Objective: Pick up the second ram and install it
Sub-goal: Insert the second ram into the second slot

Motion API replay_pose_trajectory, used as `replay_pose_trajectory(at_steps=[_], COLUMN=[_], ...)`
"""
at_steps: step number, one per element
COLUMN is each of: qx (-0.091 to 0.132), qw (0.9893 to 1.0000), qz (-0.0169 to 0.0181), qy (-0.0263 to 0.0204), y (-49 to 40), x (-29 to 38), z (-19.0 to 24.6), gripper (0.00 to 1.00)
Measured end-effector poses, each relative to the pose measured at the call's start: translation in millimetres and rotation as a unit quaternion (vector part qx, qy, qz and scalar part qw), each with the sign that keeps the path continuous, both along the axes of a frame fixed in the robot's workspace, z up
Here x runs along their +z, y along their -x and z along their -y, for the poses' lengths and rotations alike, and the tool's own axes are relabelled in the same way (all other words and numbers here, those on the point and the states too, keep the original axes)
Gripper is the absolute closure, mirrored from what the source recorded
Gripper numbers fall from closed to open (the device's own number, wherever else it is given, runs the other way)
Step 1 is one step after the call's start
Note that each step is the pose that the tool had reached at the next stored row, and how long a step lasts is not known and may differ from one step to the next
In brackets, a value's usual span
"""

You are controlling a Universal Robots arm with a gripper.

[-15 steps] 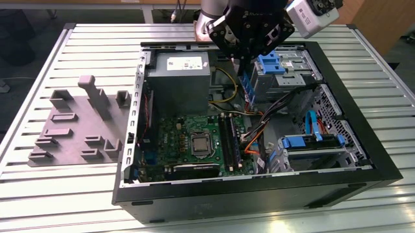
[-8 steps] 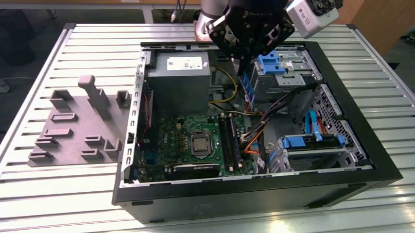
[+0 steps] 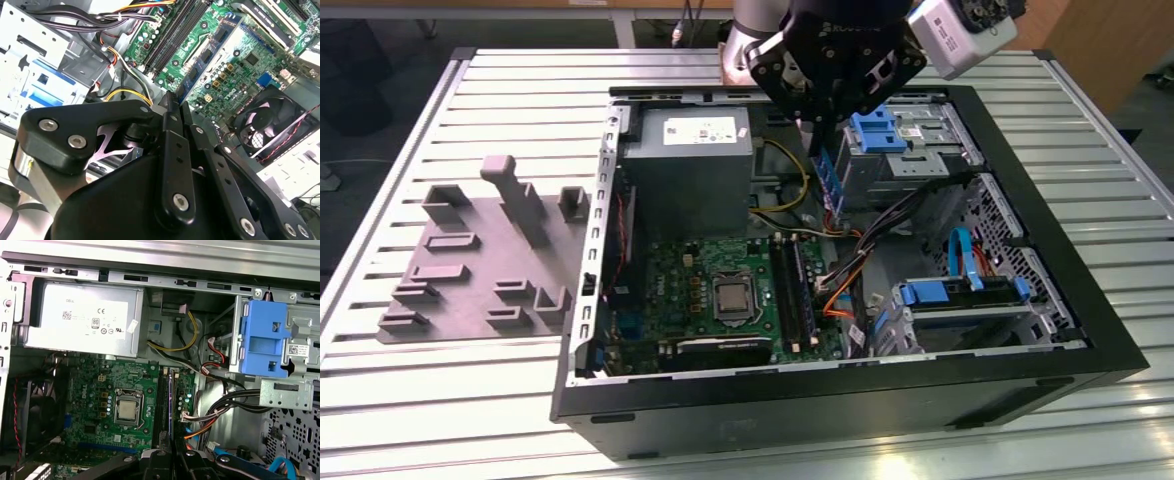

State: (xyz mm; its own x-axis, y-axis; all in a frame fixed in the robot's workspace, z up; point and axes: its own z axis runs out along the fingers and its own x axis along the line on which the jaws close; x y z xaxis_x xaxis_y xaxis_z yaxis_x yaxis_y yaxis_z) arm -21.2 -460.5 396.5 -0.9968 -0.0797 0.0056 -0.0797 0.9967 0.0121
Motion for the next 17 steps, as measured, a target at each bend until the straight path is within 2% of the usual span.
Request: replay_pose_trajectory(at_steps=[17], qx=[-0.016], qw=[0.9999], qz=[0.0], qy=[0.0], y=[0.0], x=[0.0], z=[0.0], gripper=[0.86])
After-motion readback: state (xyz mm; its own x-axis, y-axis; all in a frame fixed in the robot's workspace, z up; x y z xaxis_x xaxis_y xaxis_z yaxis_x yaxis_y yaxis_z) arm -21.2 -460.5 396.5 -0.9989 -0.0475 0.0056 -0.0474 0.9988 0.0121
